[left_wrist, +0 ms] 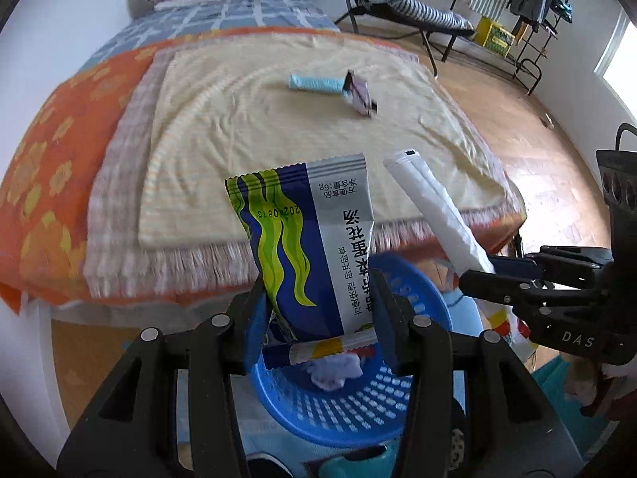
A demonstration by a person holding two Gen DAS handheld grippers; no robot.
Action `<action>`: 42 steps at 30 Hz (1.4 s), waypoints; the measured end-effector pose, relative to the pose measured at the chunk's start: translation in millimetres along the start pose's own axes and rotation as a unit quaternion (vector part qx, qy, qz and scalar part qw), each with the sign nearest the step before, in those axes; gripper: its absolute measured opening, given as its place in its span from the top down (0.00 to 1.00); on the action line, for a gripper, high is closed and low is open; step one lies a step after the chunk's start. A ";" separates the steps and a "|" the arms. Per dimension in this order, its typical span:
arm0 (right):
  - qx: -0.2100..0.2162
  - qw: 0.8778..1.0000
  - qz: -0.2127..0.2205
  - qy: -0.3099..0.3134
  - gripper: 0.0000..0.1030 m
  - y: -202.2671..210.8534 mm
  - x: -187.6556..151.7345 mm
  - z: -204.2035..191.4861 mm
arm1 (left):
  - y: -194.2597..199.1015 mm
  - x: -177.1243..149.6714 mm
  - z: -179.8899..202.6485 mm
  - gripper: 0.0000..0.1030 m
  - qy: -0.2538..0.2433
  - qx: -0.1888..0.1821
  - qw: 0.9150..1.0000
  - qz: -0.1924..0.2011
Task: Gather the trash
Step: 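Carry the snack packet and white tube with both tools over the basket, then open both tools to drop the snack packet and white tube into the basket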
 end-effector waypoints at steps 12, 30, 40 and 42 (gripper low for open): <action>-0.007 1.000 -0.024 0.004 0.75 -28.6 -30.4 -1.3 | -29.7 -53.1 -1.7 0.54 -0.007 0.014 0.999 -0.047; -0.011 1.000 -0.028 0.008 0.70 -39.6 -37.4 -1.0 | -39.3 -65.1 4.9 0.53 -0.028 0.025 0.997 -0.063; -0.017 0.999 -0.028 0.003 0.46 -40.2 -37.9 0.7 | -41.4 -68.0 3.6 0.44 -0.027 0.028 0.997 -0.068; -0.019 0.999 -0.029 0.004 0.38 -40.3 -38.0 1.0 | -42.1 -68.0 2.6 0.44 -0.027 0.030 0.997 -0.068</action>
Point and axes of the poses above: each gripper's, at about its wrist camera, not at the fingertips, and y roughly against the way its jaws point, z to its right, x to its top, the point moved 8 cm from there along -y, roughly the way its jaws point, and after that the axes turned 4 degrees about y, right-handed, at the moved point
